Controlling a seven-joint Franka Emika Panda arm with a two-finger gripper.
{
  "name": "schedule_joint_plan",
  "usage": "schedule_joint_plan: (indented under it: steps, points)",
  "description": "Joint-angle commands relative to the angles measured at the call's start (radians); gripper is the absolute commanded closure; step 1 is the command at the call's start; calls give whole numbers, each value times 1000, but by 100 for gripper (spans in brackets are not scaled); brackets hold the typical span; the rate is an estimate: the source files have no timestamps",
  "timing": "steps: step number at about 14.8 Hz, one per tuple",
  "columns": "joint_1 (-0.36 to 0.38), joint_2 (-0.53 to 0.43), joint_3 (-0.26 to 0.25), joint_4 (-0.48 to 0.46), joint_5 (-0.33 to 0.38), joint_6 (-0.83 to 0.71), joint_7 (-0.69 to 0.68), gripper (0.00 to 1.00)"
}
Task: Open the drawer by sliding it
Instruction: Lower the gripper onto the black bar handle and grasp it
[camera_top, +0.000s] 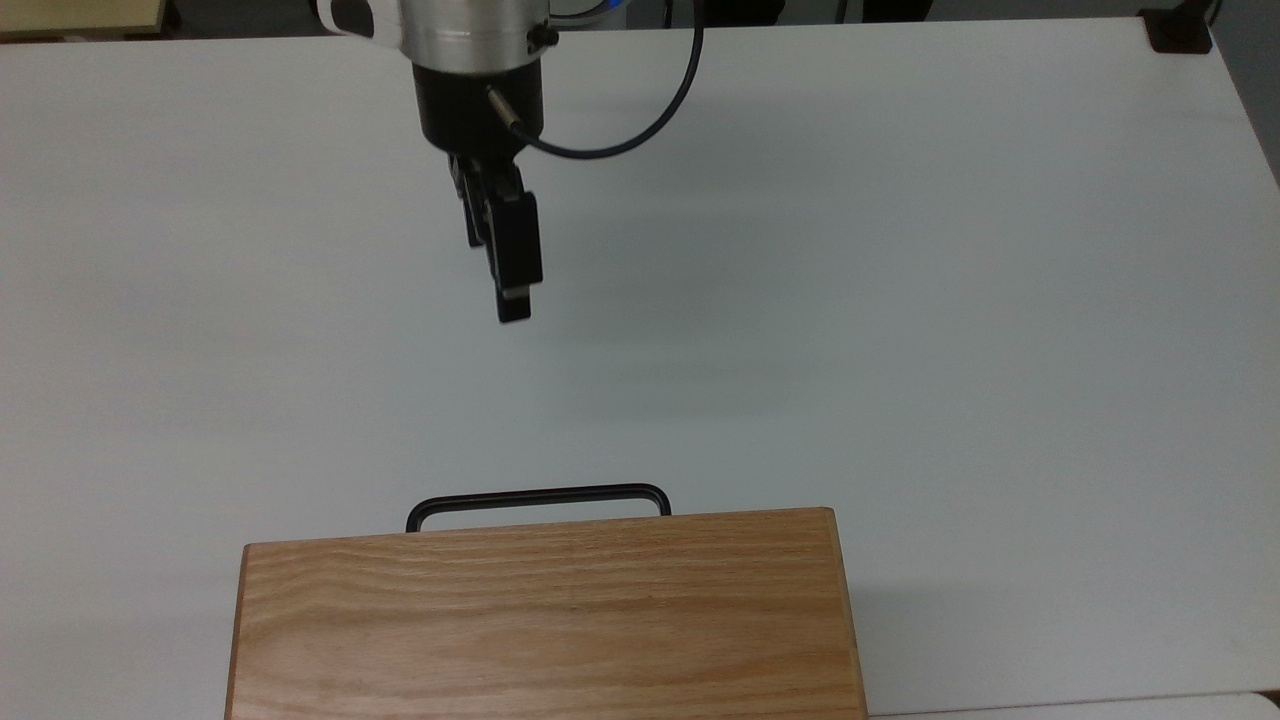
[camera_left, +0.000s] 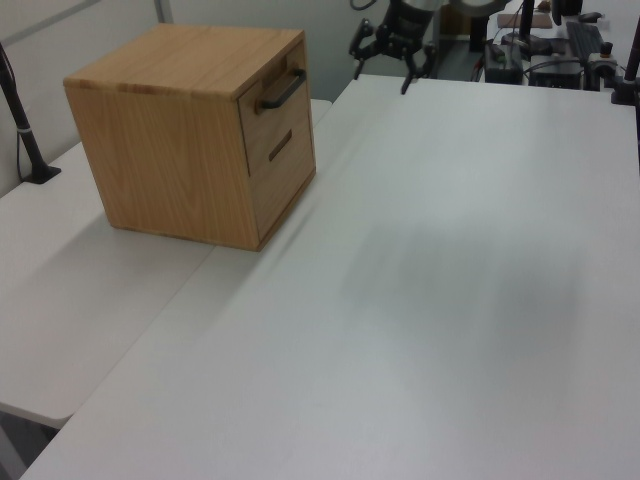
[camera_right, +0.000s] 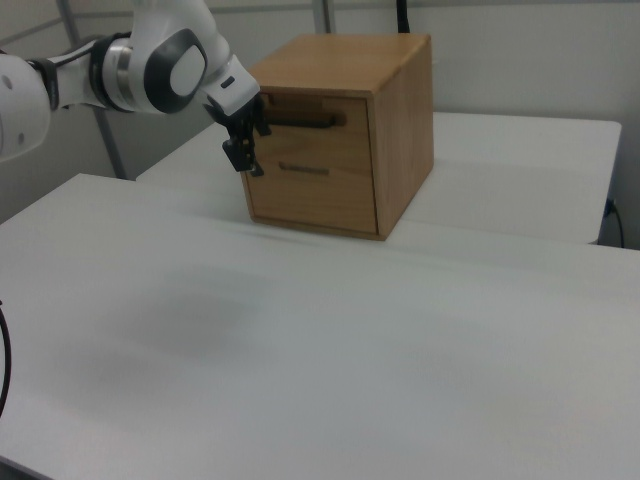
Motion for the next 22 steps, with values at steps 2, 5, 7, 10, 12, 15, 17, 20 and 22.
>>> schedule_joint_plan:
  steps: [2,5,7,10,12,15,17,20,22]
  points:
    - [5,76,3,17,16,252,166,0]
    - [8,159,4,80,19,415,182,0]
    - [13,196,6,102,30,487,197,0]
    - [17,242,6,132,30,618,280,7]
    - [26,247,6,131,28,647,356,18]
    - [26,265,6,131,27,647,361,18]
    - [28,283,6,131,22,649,361,18]
    - [26,290,7,131,24,649,361,33]
    - [26,288,7,126,25,649,361,53]
